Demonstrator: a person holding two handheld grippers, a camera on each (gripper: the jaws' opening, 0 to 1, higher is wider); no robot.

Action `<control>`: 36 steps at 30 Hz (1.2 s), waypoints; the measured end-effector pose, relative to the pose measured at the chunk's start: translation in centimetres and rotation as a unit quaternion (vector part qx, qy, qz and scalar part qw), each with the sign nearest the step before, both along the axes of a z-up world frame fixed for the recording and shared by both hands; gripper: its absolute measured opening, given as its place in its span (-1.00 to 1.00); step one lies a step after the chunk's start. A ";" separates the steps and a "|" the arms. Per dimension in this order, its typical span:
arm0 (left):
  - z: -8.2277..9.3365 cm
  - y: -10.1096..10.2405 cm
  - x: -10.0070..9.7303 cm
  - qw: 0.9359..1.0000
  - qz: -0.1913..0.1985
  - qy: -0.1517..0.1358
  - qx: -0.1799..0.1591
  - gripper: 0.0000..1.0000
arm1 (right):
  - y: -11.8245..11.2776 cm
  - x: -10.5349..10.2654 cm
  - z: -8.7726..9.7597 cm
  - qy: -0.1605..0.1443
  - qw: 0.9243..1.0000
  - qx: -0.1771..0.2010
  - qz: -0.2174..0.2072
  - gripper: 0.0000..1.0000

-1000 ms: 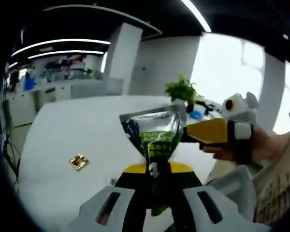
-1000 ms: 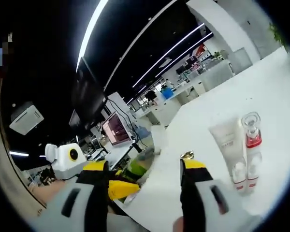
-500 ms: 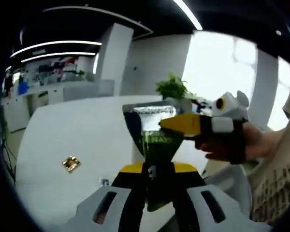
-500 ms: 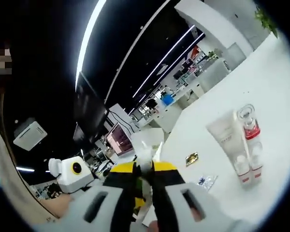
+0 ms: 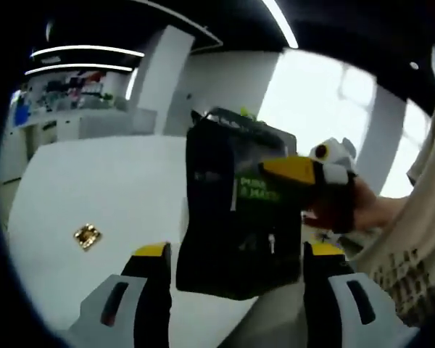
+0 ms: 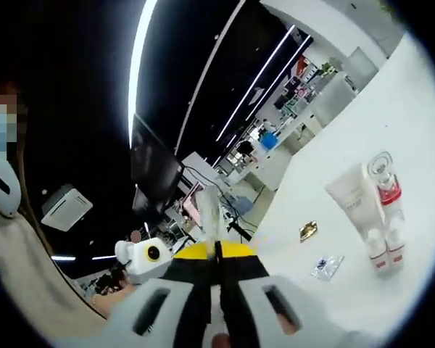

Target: Arrange the skincare products in the storage area until every visible bottle or jar stands upright without overlapping.

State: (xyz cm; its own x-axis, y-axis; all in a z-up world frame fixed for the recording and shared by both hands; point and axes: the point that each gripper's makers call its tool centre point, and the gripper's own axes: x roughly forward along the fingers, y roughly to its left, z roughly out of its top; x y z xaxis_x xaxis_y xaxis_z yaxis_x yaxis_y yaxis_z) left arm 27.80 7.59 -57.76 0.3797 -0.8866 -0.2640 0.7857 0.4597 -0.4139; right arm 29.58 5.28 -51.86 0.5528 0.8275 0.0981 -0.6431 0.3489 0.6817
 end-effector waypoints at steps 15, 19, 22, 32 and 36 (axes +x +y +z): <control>2.5 -0.5 -2.0 0.994 -0.065 0.037 -0.080 -0.29 | -0.3 -1.0 0.5 0.017 0.998 0.013 0.051 -0.97; 2.1 -0.3 -2.1 0.993 -0.053 0.055 -0.088 -0.59 | -0.6 -0.7 0.2 0.020 0.999 0.005 0.042 -0.96; 2.1 -0.4 -2.6 0.987 -0.047 0.095 -0.118 -0.87 | -1.0 -0.1 -0.2 0.018 1.000 -0.008 0.023 -0.93; 4.2 -0.8 -2.3 0.967 -0.016 0.127 -0.222 -1.00 | -1.2 0.7 -1.6 0.048 0.998 0.023 -0.026 -0.38; 5.5 -0.4 -1.6 0.955 -0.009 0.132 -0.264 -1.00 | -0.5 -0.4 -2.4 0.082 0.993 0.080 -0.019 -0.37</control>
State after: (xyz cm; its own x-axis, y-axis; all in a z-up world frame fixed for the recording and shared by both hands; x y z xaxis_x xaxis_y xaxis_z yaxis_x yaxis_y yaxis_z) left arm 26.20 7.17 -52.22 0.3459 -0.9282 0.1375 0.6271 0.1197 -0.7697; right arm 29.18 4.74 -54.23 0.6032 0.7867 0.1315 -0.5064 0.2503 0.8252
